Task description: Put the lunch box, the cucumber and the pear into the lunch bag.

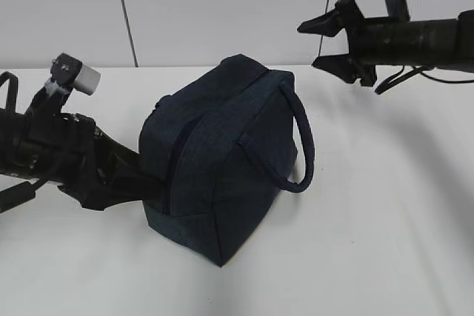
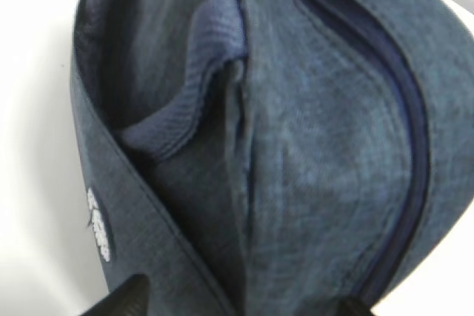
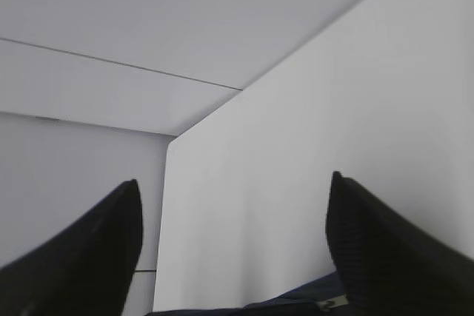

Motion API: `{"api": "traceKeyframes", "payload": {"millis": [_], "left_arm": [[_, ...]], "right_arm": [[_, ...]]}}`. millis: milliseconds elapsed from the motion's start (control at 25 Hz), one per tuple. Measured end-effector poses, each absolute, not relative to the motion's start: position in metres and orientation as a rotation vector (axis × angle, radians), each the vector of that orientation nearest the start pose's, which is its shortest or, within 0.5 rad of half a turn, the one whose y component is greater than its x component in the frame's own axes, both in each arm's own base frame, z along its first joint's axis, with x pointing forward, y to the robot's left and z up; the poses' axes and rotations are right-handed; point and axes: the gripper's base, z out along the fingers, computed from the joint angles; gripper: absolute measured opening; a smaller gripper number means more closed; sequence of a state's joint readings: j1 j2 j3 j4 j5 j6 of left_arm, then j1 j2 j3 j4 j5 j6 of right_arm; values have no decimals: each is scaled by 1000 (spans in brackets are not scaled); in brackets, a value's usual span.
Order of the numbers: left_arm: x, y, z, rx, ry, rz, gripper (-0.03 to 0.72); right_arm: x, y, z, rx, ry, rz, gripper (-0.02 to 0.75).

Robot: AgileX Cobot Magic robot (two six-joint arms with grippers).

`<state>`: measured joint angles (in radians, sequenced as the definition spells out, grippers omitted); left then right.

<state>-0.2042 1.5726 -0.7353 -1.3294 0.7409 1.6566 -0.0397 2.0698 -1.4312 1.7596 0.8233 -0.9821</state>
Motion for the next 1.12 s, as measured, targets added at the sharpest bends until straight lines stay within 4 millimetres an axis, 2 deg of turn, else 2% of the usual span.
{"api": "traceKeyframes", "payload": {"millis": [160,320,400,520,720,840,960,1120], "left_arm": [[252,-112,209,930,2179,-786,461],[239,-102,221,924,2287,-696,423],[232,-96,228,864,2354,-637,416],[223,-86,245,704,2397,-559,413],[200,-69,271,459,2452,-441,399],[179,-61,284,400,2476,-405,394],[157,-54,300,403,2419,-352,370],[125,-43,320,430,2306,-276,351]], "right_arm": [[433,53,259,7,2033,1232,575],[395,61,291,-344,2223,997,557],[378,60,306,-418,2301,860,540],[355,56,321,-413,2382,692,525],[322,63,321,-357,2502,433,519],[295,75,311,-398,2545,387,518],[254,83,303,-421,2543,393,517],[204,71,294,-429,2530,365,517]]}}
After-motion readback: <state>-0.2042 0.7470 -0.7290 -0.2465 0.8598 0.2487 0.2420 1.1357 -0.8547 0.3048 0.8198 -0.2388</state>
